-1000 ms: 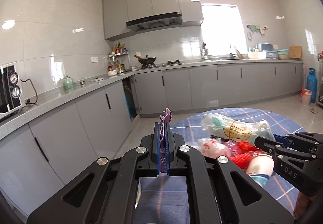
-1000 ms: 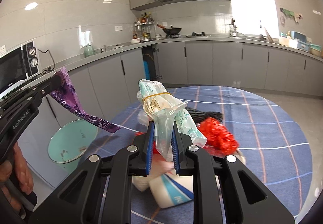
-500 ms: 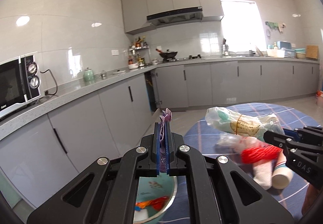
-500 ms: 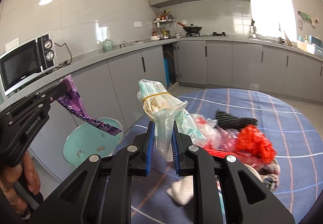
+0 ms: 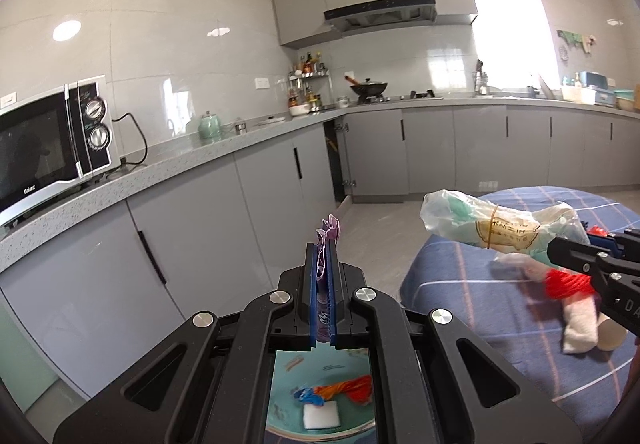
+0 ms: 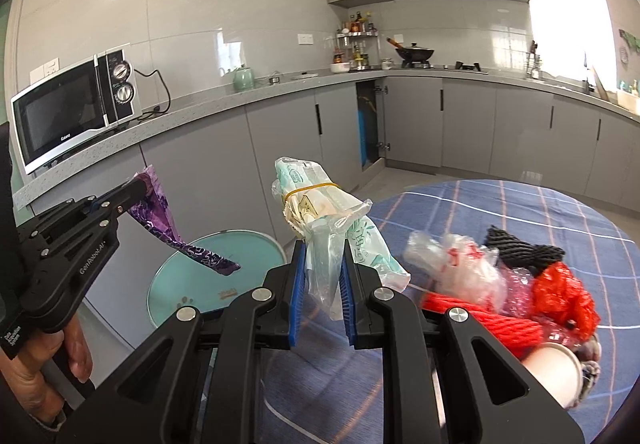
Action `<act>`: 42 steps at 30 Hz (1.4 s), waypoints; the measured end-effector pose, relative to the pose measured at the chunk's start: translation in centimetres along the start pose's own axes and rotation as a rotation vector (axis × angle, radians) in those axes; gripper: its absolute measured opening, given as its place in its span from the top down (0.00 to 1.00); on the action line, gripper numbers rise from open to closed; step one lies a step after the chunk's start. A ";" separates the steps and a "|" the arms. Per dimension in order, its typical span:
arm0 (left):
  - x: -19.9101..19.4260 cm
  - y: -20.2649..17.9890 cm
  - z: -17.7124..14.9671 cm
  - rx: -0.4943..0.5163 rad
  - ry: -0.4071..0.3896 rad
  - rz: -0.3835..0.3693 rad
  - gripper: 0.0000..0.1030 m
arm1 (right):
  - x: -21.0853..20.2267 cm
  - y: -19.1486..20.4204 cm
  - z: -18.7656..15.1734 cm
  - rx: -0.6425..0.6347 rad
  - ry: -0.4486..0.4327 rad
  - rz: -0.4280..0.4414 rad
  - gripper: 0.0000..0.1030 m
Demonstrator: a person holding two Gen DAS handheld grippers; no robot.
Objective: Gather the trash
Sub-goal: 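Carry both items over the teal bin and open both grippers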
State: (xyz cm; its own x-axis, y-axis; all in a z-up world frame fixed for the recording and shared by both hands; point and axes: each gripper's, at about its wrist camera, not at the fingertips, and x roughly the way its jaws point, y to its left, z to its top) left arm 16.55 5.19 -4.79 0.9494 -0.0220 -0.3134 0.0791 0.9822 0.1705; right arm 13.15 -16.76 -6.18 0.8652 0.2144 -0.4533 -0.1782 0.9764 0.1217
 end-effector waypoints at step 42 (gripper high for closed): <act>3.0 2.1 -4.3 -0.033 0.144 0.095 0.18 | 3.9 2.1 -2.4 -0.054 0.110 0.052 0.44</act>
State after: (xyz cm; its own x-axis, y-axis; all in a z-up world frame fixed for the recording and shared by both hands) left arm 18.26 7.98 -9.43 0.8986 0.0954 -0.4282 -0.0211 0.9843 0.1752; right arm 15.01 -13.81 -9.84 0.7976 0.2637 -0.5425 -0.2497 0.9630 0.1011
